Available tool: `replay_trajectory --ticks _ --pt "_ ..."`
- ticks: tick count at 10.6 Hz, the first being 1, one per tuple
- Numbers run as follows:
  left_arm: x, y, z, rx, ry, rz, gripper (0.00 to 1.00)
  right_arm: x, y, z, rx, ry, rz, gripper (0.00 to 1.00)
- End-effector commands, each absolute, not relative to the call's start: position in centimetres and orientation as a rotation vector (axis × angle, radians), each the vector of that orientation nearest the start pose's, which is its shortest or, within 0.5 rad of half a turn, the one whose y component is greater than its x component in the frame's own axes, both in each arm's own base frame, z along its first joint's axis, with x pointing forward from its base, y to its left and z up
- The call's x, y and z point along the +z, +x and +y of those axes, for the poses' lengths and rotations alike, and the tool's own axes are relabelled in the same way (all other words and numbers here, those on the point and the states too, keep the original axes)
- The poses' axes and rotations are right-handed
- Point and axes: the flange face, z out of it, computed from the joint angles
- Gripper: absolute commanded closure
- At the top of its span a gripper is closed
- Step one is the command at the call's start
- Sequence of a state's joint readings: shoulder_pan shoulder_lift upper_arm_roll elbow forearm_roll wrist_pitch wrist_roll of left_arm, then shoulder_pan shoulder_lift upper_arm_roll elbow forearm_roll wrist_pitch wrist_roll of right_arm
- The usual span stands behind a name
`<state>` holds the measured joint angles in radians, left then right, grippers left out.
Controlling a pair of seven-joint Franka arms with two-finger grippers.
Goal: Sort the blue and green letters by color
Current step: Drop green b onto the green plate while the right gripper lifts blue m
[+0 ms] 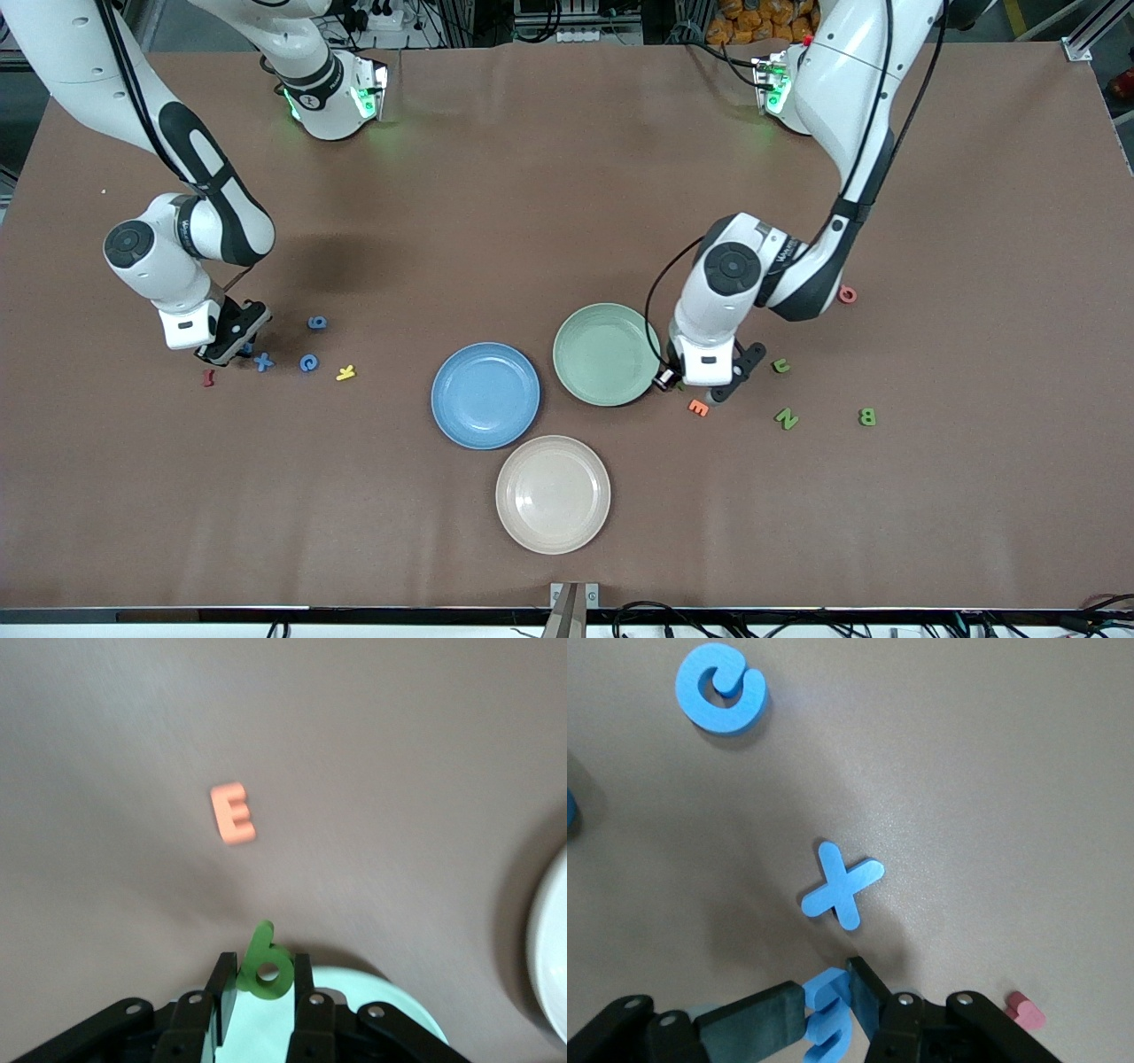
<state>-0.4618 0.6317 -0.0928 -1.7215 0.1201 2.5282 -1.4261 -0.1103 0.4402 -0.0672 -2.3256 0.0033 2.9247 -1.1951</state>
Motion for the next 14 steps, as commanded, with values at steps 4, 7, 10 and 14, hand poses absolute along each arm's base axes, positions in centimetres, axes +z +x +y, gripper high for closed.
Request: replay_trajectory --ticks 4,7,10,14 --pt "26.0 55.0 -43.5 -0.161 -3.047 -1.35 0.56 15.9 51.7 -9.8 -0.164 -2.821 -1.599 0.82" --pt "27.1 54.3 -42.1 -0.083 -2.933 -1.294 0.0 16.1 52.0 -9.5 -0.16 -2.813 -1.599 0.85" --pt "26.6 56.8 -36.7 -0.04 -2.846 -1.281 0.0 16.2 52.2 -9.5 -0.163 -2.814 -1.6 0.86" --pt "26.5 60.8 -29.0 -0.084 -2.865 -1.156 0.0 16.3 52.4 -9.8 -0.159 -2.818 -1.591 0.96"
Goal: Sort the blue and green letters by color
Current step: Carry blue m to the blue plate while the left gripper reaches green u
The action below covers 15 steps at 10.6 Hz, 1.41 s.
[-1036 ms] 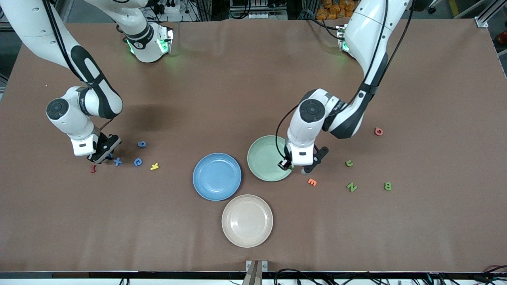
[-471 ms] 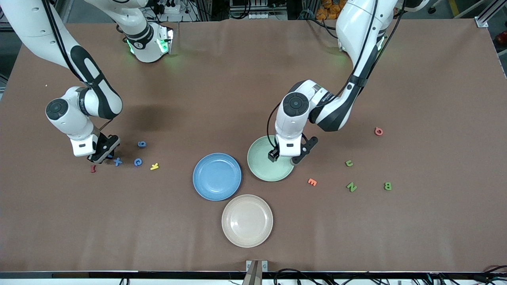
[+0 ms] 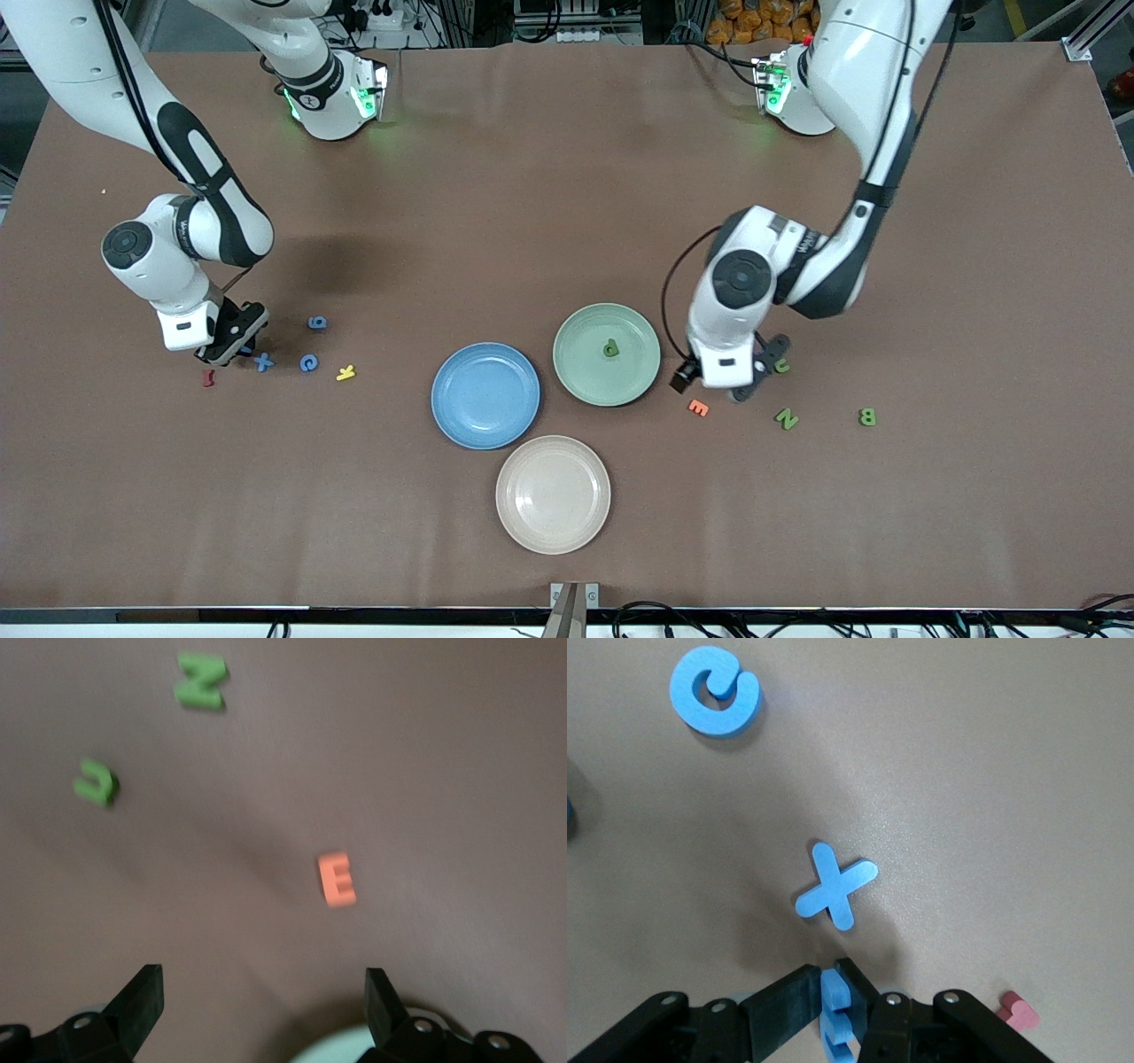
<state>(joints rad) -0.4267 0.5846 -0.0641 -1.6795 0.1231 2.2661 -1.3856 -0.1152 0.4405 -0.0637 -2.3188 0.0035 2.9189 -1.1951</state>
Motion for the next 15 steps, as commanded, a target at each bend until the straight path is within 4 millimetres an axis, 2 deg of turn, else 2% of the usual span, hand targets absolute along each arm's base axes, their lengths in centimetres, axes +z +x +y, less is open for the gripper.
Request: replay_trajectory --ticks 1,3,5,7,9,11,13,15 --pt "26.7 61.6 -27.7 -0.106 -2.87 -1.152 0.0 16.5 52.6 -10.0 -0.156 -2.819 -1.586 0.99" --pt "25.9 61.9 -24.7 -0.121 -2.898 -1.07 0.0 17.0 53.3 -10.2 -0.157 -2.821 -1.584 1.0" --pt "24.5 60.2 -21.3 -0.163 -2.972 -0.964 0.0 17.6 54.1 -10.5 -0.131 -2.811 -1.574 1.0" --pt "22.2 58.4 -19.0 -0.183 -3.014 -0.899 0.0 17.6 54.2 -10.4 -0.126 -2.816 -1.557 1.0" --pt "20.2 58.2 -17.7 -0.141 -3.015 -0.847 0.0 18.2 55.0 -10.2 -0.136 -2.82 -1.545 1.0" --pt "18.9 58.2 -16.3 -0.111 -3.006 -0.836 0.0 19.5 56.8 -8.9 -0.133 -2.789 -1.496 1.0" --pt "18.5 58.0 -14.3 -0.08 -3.016 -0.802 0.0 20.4 57.9 -7.8 -0.152 -2.784 -1.46 1.0" --pt "18.5 58.1 -14.0 -0.055 -3.042 -0.829 0.0 21.4 59.1 -5.9 -0.159 -2.806 -1.384 1.0"
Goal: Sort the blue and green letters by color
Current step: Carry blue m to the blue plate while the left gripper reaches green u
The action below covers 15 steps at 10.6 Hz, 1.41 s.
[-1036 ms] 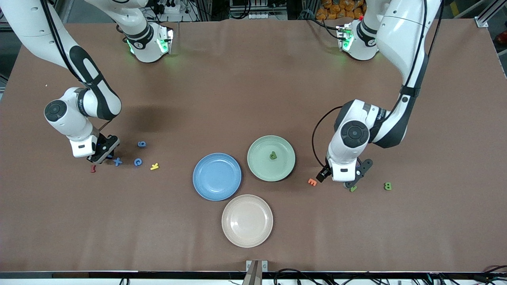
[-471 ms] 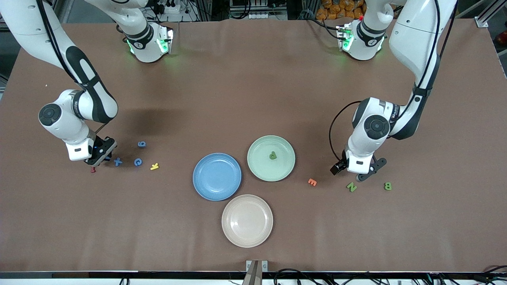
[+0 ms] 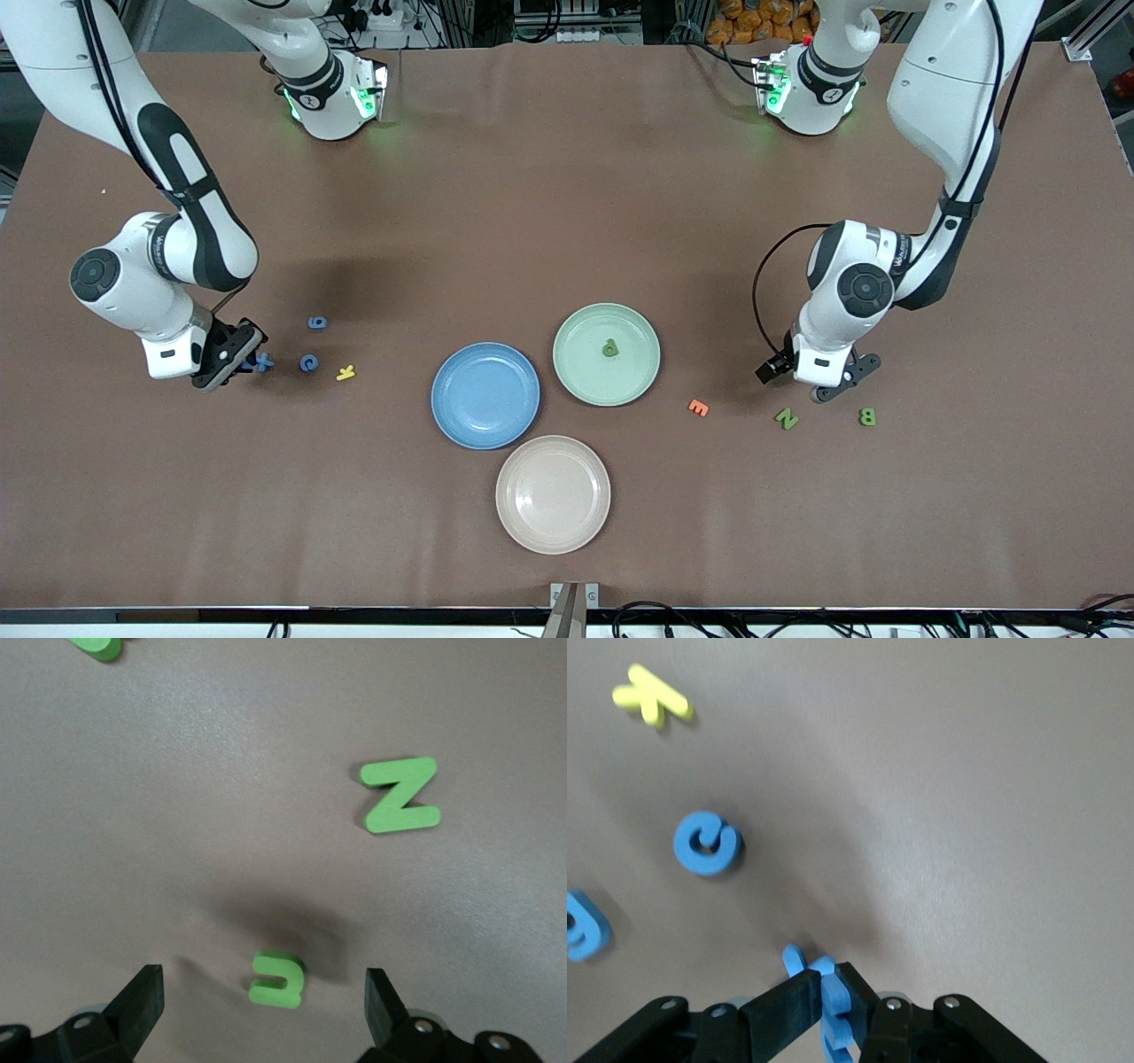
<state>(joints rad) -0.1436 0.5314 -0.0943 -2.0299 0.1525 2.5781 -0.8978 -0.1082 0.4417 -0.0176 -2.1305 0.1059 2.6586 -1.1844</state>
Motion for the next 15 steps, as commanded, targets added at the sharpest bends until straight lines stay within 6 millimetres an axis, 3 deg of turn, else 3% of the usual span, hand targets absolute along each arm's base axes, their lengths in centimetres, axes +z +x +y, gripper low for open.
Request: replay_trajectory --ticks 1,8,12,15 --pt "18.5 58.0 -14.0 -0.053 -3.053 -0.826 0.0 21.8 59.6 -4.6 -0.152 -2.817 -1.341 1.0" --pt "17.1 57.9 -14.7 -0.041 -3.063 -0.814 0.0 24.9 62.1 6.6 -0.19 -2.918 -1.024 1.0" --pt "17.4 58.2 -14.7 -0.053 -3.068 -0.802 0.0 27.3 63.5 14.6 -0.22 -2.943 -0.863 1.0" --pt "17.5 58.4 -14.5 -0.059 -3.068 -0.802 0.0 26.8 64.2 20.7 -0.238 -2.951 -0.765 1.0"
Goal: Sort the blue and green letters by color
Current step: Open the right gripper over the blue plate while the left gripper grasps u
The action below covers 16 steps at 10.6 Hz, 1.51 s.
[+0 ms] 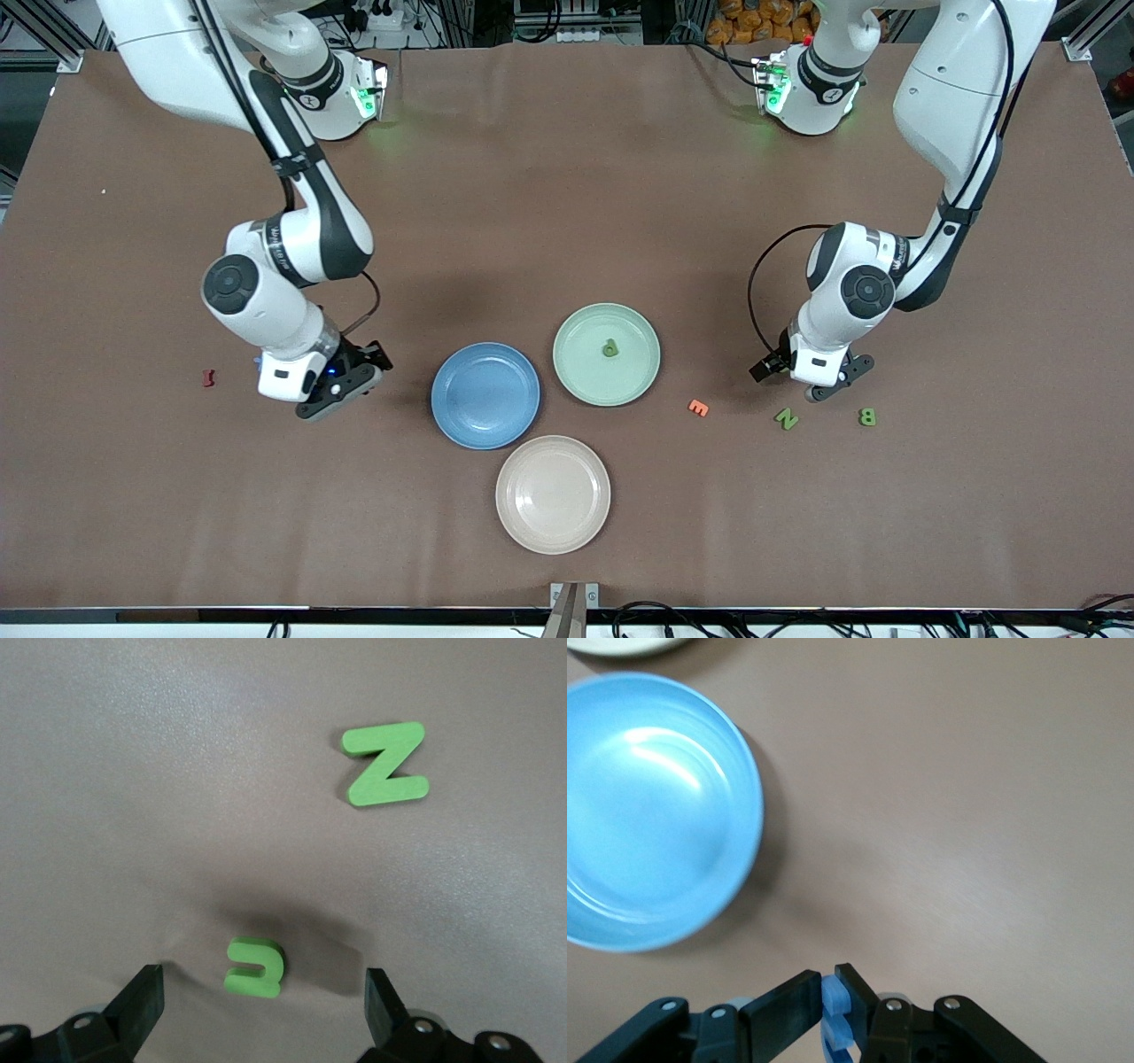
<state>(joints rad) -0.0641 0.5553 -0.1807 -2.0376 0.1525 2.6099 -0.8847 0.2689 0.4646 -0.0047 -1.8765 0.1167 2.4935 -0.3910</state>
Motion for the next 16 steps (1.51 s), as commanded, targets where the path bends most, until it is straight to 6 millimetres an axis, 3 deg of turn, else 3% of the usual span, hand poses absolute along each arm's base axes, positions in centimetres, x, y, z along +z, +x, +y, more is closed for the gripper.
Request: replay_trajectory --ticks 1,5,6,7,10,12,13,14,15,16 --pt "17.3 58.4 -14.6 -0.058 -3.069 -0.801 0.0 26.4 64.6 22.4 -0.244 -2.954 -0.728 1.0" --pt "17.1 58.5 -14.3 -0.072 -3.073 -0.806 0.0 25.1 65.1 28.7 -0.263 -2.956 -0.603 1.0" --pt "17.0 58.5 -14.3 -0.067 -3.072 -0.811 0.7 25.1 65.1 29.8 -0.27 -2.955 -0.576 1.0" --pt "17.0 58.6 -14.1 -0.068 -3.071 -0.821 1.0 24.7 65.1 30.7 -0.27 -2.955 -0.55 1.0" --pt "17.1 59.0 -14.4 -0.076 -3.075 -0.819 1.0 22.9 65.1 32.4 -0.253 -2.965 -0.501 1.0" --pt "17.2 59.0 -14.7 -0.081 -3.077 -0.815 1.0 23.1 65.0 32.7 -0.256 -2.96 -0.486 0.99" --pt "17.6 59.2 -15.0 -0.094 -3.081 -0.814 1.0 23.1 64.6 33.6 -0.248 -2.966 -0.411 0.83" --pt "18.1 59.7 -15.2 -0.109 -3.083 -0.822 1.0 22.9 64.5 33.7 -0.241 -2.974 -0.264 0.27" --pt "19.0 60.2 -15.5 -0.136 -3.09 -0.824 1.0 23.0 64.4 34.0 -0.242 -2.973 -0.21 0.0" --pt "20.2 60.7 -15.9 -0.163 -3.092 -0.853 1.0 23.1 63.8 35.1 -0.242 -2.97 -0.225 0.0"
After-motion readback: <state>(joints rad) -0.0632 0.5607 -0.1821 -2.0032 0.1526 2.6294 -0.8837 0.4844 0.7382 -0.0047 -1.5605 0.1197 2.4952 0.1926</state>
